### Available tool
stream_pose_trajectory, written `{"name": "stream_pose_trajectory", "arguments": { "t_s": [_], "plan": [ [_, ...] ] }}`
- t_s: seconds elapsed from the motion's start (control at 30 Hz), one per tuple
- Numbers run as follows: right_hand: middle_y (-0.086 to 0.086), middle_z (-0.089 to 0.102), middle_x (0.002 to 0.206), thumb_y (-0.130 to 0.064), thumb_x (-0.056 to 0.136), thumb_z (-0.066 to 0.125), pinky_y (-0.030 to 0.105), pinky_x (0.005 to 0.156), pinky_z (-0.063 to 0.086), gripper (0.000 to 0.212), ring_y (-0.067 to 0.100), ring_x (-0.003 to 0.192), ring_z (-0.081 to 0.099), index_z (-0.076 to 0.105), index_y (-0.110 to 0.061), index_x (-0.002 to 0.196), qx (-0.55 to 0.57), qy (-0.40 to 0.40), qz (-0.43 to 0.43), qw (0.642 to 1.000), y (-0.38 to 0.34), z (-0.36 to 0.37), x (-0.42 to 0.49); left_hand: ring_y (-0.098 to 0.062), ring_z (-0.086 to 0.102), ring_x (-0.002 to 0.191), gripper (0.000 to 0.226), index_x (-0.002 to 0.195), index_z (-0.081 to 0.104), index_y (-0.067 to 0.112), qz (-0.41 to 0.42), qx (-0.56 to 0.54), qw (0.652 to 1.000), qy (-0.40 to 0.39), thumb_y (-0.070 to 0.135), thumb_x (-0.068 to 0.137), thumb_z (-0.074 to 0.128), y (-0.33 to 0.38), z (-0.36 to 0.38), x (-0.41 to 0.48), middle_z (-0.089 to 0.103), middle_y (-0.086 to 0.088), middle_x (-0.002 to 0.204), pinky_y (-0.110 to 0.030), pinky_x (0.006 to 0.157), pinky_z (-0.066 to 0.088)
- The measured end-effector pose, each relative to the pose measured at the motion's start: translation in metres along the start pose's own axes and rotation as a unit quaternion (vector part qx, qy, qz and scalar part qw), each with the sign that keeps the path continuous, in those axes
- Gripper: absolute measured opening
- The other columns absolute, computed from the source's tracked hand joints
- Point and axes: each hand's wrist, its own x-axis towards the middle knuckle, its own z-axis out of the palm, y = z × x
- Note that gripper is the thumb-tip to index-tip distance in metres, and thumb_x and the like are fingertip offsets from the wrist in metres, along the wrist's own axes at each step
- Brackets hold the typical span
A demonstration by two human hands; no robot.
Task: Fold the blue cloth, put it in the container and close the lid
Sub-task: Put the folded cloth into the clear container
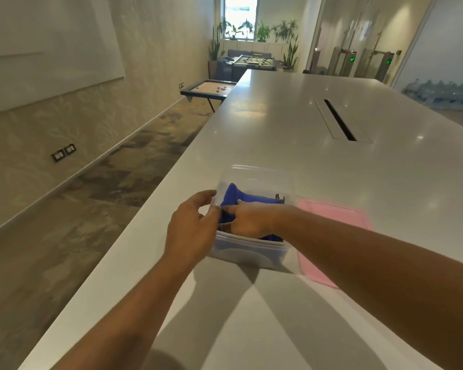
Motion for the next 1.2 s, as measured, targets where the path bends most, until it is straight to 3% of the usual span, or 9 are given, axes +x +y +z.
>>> {"name": "stream_pose_trajectory", "arguments": {
  "t_s": [0.17, 0.33, 0.5, 0.6, 0.67, 0.77, 0.97, 1.1, 1.2],
  "plan": [
    [0.007, -0.018, 0.164, -0.049, 0.091, 0.055, 0.057, 0.115, 0.018, 0.093, 0.04, 0.148, 0.014, -0.012, -0.037, 0.153, -0.11, -0.074, 0.064, 0.989, 0.005, 0.009, 0.02, 0.002, 0.059, 0.08, 0.035, 0.133, 0.055, 0.028, 0.0, -0.067, 0.998, 0.02, 0.025, 0.098, 0.053, -0.012, 0.005, -0.009, 0.057, 0.014, 0.115, -0.006, 0.061, 0.045],
    [0.006, -0.029, 0.161, -0.062, 0.084, 0.055, 0.057, 0.115, 0.021, 0.102, 0.042, 0.147, 0.013, -0.022, -0.043, 0.148, -0.124, -0.099, 0.081, 0.984, 0.012, 0.008, 0.027, 0.008, 0.056, 0.092, 0.039, 0.134, 0.053, 0.029, 0.005, -0.109, 0.993, 0.039, 0.039, 0.097, 0.05, -0.022, 0.014, -0.023, 0.055, 0.018, 0.12, -0.004, 0.063, 0.046],
    [0.005, -0.033, 0.159, -0.064, 0.083, 0.054, 0.06, 0.117, 0.015, 0.102, 0.042, 0.149, 0.002, -0.023, -0.044, 0.148, -0.114, -0.101, 0.079, 0.985, 0.016, 0.012, 0.036, -0.004, 0.051, 0.108, 0.046, 0.138, 0.048, 0.029, -0.011, -0.113, 0.993, 0.038, 0.045, 0.095, 0.044, -0.025, 0.021, -0.027, 0.054, 0.012, 0.129, -0.005, 0.076, 0.04],
    [0.007, -0.015, 0.164, -0.06, 0.083, 0.058, 0.056, 0.114, 0.023, 0.098, 0.039, 0.148, 0.011, -0.011, -0.042, 0.152, -0.114, -0.098, 0.066, 0.986, 0.016, 0.001, 0.032, -0.006, 0.048, 0.113, 0.062, 0.141, 0.045, 0.027, -0.034, -0.126, 0.991, 0.024, 0.057, 0.087, 0.039, -0.019, 0.018, -0.029, 0.052, 0.006, 0.139, -0.019, 0.088, 0.042],
    [0.008, 0.028, 0.16, -0.061, 0.08, 0.062, 0.046, 0.104, 0.042, 0.088, 0.035, 0.135, 0.041, 0.021, -0.034, 0.153, -0.054, -0.057, 0.038, 0.996, 0.021, -0.015, 0.026, -0.005, 0.047, 0.109, 0.071, 0.141, 0.044, 0.025, -0.048, -0.15, 0.987, 0.022, 0.061, 0.08, 0.036, -0.01, 0.014, -0.035, 0.051, 0.009, 0.13, -0.015, 0.084, 0.038],
    [0.003, 0.062, 0.131, -0.056, 0.08, 0.065, 0.039, 0.095, 0.052, 0.063, 0.023, 0.111, 0.061, 0.058, -0.021, 0.131, 0.042, 0.136, -0.02, 0.99, 0.033, -0.036, -0.002, -0.005, 0.047, 0.106, 0.066, 0.135, 0.045, 0.028, -0.041, -0.149, 0.987, 0.048, 0.06, 0.078, 0.036, -0.003, 0.005, -0.045, 0.047, 0.015, 0.121, -0.008, 0.074, 0.035],
    [-0.009, 0.07, 0.09, -0.037, 0.086, 0.066, 0.014, 0.071, 0.046, 0.024, 0.0, 0.08, 0.065, 0.072, -0.02, 0.102, 0.198, 0.407, -0.028, 0.891, 0.074, -0.029, -0.083, -0.005, 0.059, 0.097, 0.026, 0.108, 0.05, 0.035, 0.125, -0.064, 0.984, 0.114, 0.052, 0.089, 0.055, 0.016, 0.005, -0.09, 0.056, 0.023, 0.104, -0.015, 0.074, 0.046],
    [-0.015, 0.069, 0.079, -0.03, 0.085, 0.068, 0.012, 0.068, 0.047, 0.007, -0.006, 0.075, 0.063, 0.071, -0.026, 0.09, 0.18, 0.411, 0.043, 0.893, 0.106, 0.017, -0.125, -0.003, 0.06, 0.092, 0.024, 0.104, 0.056, 0.033, 0.226, -0.045, 0.973, -0.014, 0.047, 0.085, 0.056, 0.037, 0.027, -0.121, 0.065, 0.015, 0.1, -0.015, 0.077, 0.047],
    [-0.011, 0.073, 0.081, -0.027, 0.083, 0.071, 0.019, 0.075, 0.053, 0.009, -0.003, 0.075, 0.065, 0.075, -0.023, 0.089, 0.169, 0.398, 0.086, 0.898, 0.127, 0.055, -0.143, -0.005, 0.065, 0.09, 0.02, 0.104, 0.063, 0.03, 0.326, 0.09, 0.937, -0.085, 0.039, 0.086, 0.064, 0.042, 0.053, -0.129, 0.071, 0.012, 0.103, -0.023, 0.081, 0.054]
  ]
}}
